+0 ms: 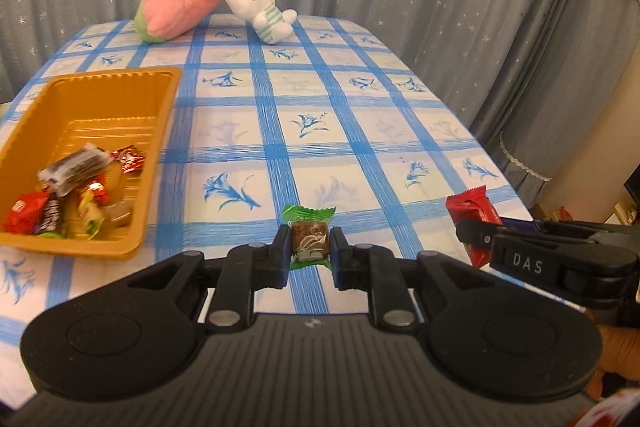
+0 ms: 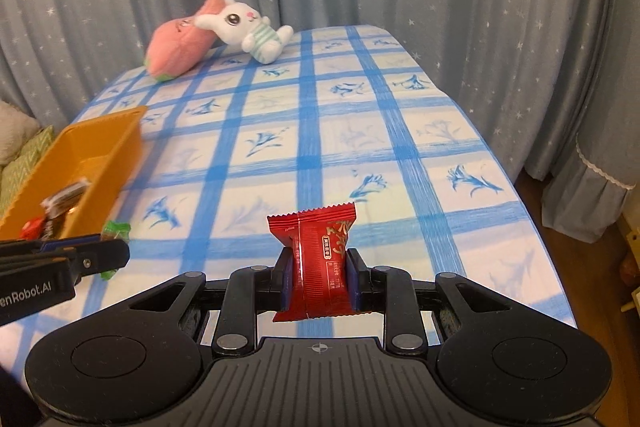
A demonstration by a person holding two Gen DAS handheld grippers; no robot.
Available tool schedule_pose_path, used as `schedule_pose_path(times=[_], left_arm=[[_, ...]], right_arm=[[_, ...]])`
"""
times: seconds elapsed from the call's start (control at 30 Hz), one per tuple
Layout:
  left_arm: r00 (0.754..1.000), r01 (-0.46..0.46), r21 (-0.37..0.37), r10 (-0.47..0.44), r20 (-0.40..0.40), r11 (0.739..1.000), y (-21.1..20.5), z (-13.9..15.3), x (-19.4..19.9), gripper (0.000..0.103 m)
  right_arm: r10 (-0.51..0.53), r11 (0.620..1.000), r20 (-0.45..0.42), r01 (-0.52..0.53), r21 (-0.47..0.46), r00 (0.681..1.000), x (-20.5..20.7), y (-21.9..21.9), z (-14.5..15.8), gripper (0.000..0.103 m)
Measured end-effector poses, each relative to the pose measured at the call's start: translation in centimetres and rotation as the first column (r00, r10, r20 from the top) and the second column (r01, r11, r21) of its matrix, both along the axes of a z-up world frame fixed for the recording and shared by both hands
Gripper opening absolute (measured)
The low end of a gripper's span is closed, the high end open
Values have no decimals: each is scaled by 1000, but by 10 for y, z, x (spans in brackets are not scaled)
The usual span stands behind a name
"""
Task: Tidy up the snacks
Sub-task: 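Carry the red packet and green-wrapped candy over the orange tray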
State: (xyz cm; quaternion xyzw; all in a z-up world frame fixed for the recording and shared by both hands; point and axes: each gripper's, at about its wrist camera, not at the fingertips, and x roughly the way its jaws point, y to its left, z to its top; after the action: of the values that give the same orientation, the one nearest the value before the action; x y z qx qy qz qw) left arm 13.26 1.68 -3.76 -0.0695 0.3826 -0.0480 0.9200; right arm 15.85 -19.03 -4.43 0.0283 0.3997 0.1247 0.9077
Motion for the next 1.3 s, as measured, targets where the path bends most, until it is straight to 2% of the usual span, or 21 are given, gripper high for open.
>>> schedule_pose_path(times=[0.33,0.63,0.93,1.3], left_arm=[[999,-31,21,30,37,999,16,25,-46,17],[993,-103,42,101,55,994,40,36,-72,17],[984,-169,67,164,66,983,68,44,-82,17],[973,-223,69,217,78,972,107,51,-74,17]], right_arm=[[48,999,36,-48,-1,998,-46,18,25,27],[116,993,65,-117,14,991,-60,47,37,27],[201,979,81,-204,24,976,-61,83,42,27],[274,961,100,-276,8,957,-52,126,50,27]])
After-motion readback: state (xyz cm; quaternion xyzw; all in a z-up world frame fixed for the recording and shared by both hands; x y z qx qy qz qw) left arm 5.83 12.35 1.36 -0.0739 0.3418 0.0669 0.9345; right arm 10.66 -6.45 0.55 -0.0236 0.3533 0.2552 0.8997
